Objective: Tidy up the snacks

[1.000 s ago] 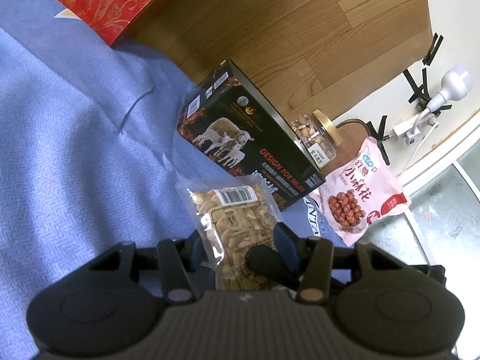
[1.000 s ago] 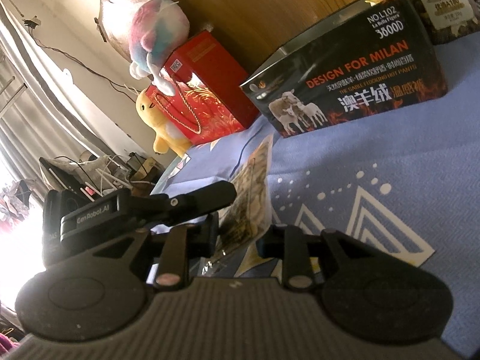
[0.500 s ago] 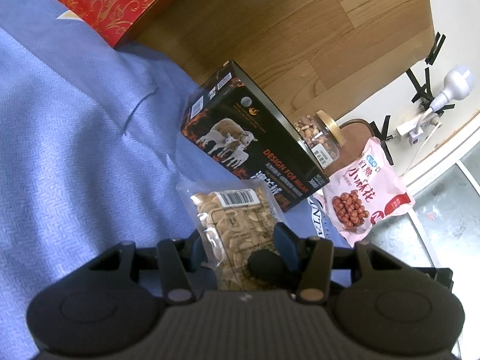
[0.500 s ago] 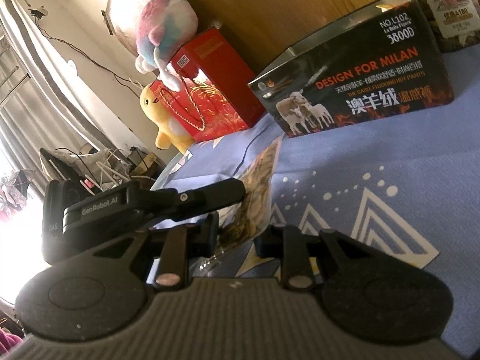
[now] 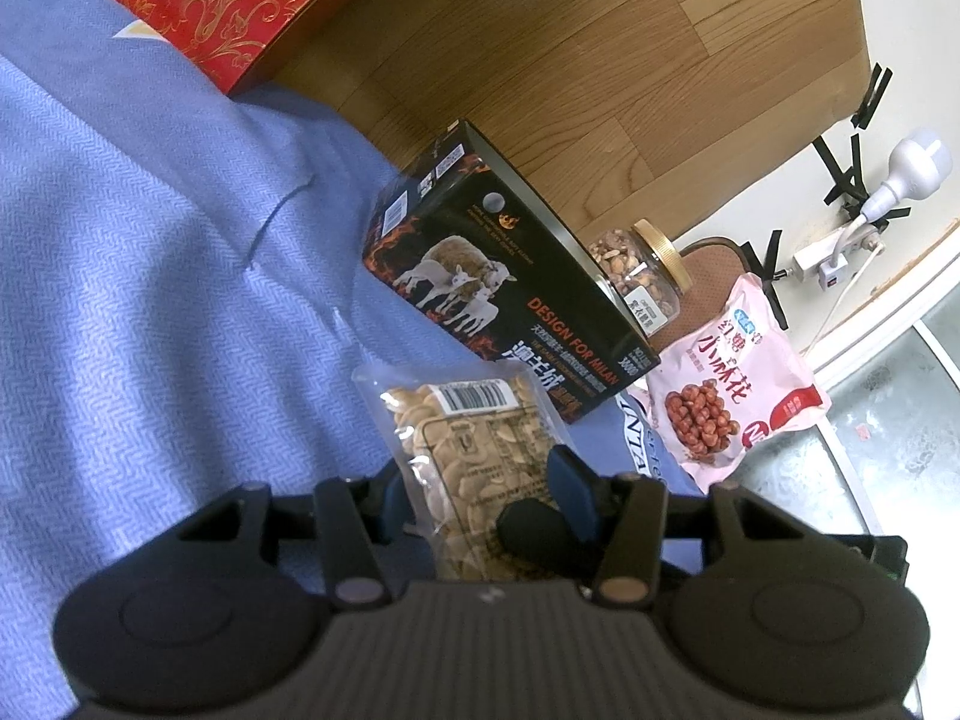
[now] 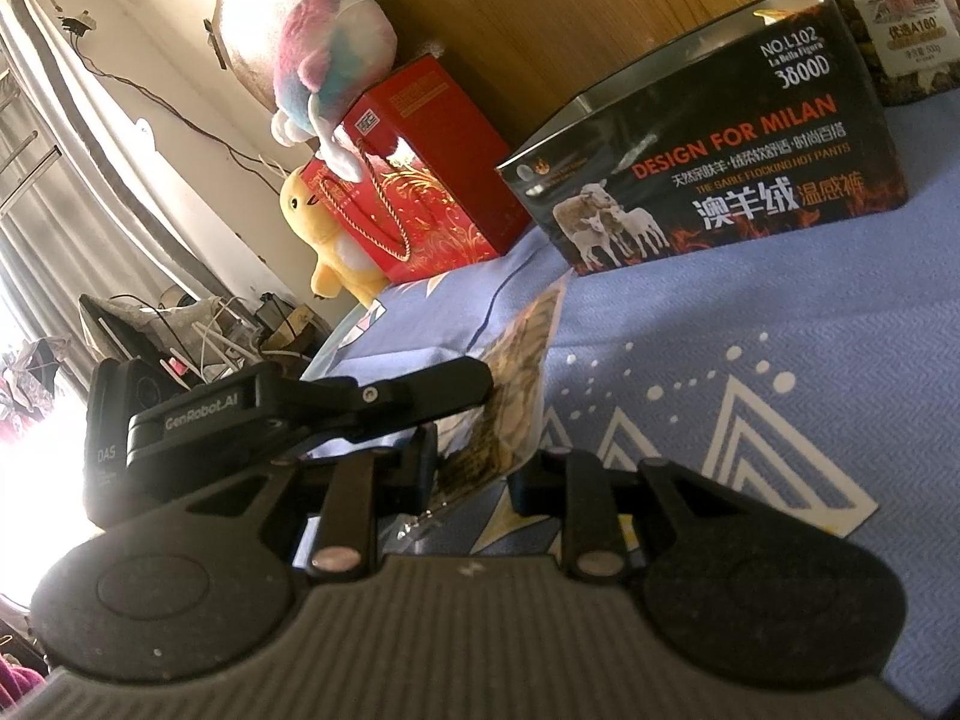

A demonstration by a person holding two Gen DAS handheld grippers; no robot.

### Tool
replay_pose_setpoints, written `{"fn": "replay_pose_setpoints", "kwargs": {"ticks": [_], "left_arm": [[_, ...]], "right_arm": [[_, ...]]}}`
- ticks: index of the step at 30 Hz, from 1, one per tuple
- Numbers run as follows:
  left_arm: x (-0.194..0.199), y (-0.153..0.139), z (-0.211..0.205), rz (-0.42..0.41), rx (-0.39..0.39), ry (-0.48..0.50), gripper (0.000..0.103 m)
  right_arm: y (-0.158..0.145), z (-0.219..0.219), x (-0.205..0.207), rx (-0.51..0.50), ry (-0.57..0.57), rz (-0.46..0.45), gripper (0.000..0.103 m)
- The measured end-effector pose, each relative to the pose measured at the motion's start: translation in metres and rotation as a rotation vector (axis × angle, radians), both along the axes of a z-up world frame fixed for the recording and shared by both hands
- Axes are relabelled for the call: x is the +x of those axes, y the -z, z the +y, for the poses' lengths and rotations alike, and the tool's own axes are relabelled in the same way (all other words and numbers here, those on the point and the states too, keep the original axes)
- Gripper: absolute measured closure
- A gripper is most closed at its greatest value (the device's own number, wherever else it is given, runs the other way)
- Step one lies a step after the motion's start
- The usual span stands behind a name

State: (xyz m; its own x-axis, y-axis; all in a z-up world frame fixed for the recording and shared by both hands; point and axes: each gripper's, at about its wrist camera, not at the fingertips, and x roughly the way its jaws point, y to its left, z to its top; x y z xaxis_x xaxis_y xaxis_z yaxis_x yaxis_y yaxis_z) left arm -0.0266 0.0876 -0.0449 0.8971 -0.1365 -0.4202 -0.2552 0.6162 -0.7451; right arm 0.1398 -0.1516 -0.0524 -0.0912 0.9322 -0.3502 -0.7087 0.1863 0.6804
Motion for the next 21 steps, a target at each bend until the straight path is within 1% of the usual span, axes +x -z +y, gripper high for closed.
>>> {"fn": "replay_pose_setpoints", "kwargs": {"ticks": [14, 21], "left_arm": [[0.0004, -0.0004, -0.0006, 0.006, 0.004, -0.001, 0.055], [0.0075, -0.0052, -0.0047, 0.022, 0.036, 0.002, 0.054]], "right_arm": [[-0.0004, -0.0002, -0.0008, 0.000, 0.002, -0.001, 0.077], [-0.0002, -0.0048, 0.0020, 0.014, 0.007, 0.009, 0.077]]}}
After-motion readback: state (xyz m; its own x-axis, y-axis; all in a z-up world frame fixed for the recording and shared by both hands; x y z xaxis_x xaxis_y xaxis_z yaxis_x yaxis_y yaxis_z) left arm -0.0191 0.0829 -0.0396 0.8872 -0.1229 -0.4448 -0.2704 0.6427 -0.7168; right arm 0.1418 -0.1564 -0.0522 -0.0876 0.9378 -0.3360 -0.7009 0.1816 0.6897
